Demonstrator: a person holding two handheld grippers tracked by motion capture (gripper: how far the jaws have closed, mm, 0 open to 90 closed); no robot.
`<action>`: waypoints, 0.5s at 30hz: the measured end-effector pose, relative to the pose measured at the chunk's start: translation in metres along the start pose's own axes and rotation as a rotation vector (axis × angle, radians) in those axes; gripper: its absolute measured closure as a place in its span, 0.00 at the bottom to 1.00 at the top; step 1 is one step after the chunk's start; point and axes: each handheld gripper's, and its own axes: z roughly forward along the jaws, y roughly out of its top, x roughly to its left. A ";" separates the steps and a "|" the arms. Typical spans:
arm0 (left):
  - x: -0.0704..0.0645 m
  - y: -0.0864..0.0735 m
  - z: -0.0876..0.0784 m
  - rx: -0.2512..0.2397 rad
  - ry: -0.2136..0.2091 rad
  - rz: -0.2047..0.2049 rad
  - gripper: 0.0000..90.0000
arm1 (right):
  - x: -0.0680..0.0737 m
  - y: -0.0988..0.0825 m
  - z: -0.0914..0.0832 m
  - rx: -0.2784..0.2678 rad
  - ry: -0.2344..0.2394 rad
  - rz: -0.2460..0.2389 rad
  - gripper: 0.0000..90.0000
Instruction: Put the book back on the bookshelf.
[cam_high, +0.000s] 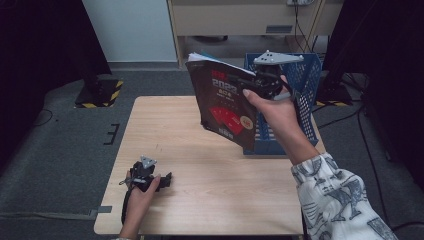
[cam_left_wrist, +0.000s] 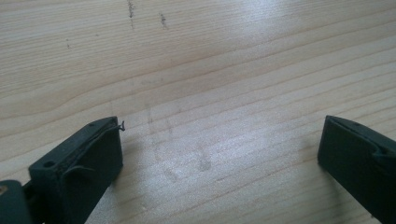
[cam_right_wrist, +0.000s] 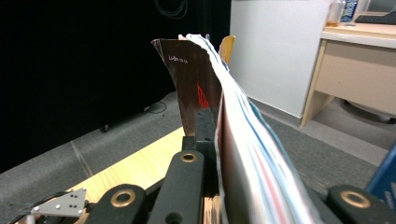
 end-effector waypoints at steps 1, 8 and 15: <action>0.000 0.000 0.000 0.000 0.000 0.000 0.00 | -0.002 0.000 -0.002 0.000 -0.006 0.003 0.97; 0.000 0.000 0.000 0.000 0.000 0.000 0.00 | -0.014 0.001 -0.010 -0.007 -0.042 0.009 0.97; 0.000 0.000 0.000 0.000 -0.001 0.000 0.00 | -0.023 0.001 -0.018 -0.015 -0.070 0.016 0.97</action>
